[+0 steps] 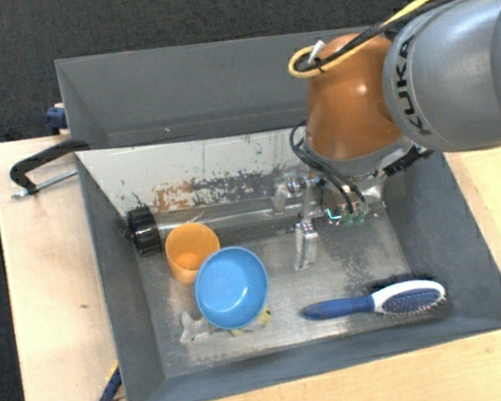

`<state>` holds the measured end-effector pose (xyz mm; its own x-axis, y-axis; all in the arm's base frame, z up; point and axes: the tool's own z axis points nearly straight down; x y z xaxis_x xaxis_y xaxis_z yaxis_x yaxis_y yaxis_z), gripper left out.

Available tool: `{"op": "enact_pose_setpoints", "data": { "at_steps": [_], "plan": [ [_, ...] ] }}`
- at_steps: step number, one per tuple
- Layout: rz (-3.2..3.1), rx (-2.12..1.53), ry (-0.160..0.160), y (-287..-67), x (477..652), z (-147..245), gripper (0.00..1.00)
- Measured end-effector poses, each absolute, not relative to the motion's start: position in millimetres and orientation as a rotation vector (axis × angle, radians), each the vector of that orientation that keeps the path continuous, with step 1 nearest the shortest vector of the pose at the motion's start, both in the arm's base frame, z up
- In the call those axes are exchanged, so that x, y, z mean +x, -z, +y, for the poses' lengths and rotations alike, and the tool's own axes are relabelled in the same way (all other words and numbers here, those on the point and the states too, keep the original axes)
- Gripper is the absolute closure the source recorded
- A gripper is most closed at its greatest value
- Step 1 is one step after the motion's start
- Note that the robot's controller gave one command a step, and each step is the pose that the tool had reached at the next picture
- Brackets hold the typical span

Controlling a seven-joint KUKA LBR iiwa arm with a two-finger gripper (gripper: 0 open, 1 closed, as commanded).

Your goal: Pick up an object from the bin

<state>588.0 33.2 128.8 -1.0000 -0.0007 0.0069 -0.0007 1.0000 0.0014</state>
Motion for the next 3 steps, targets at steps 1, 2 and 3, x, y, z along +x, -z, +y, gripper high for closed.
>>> {"op": "enact_pose_setpoints", "data": {
  "at_steps": [1, 2, 3],
  "plan": [
    [-3.04, -0.782, 0.002, -96.1, 597.2, 34.0, 0.0],
    [-3.043, -0.78, 0.001, -97.3, 597.8, 33.6, 1.0],
    [-3.044, -0.768, 0.0, -69.4, 596.9, 28.0, 1.0]
  ]
}}
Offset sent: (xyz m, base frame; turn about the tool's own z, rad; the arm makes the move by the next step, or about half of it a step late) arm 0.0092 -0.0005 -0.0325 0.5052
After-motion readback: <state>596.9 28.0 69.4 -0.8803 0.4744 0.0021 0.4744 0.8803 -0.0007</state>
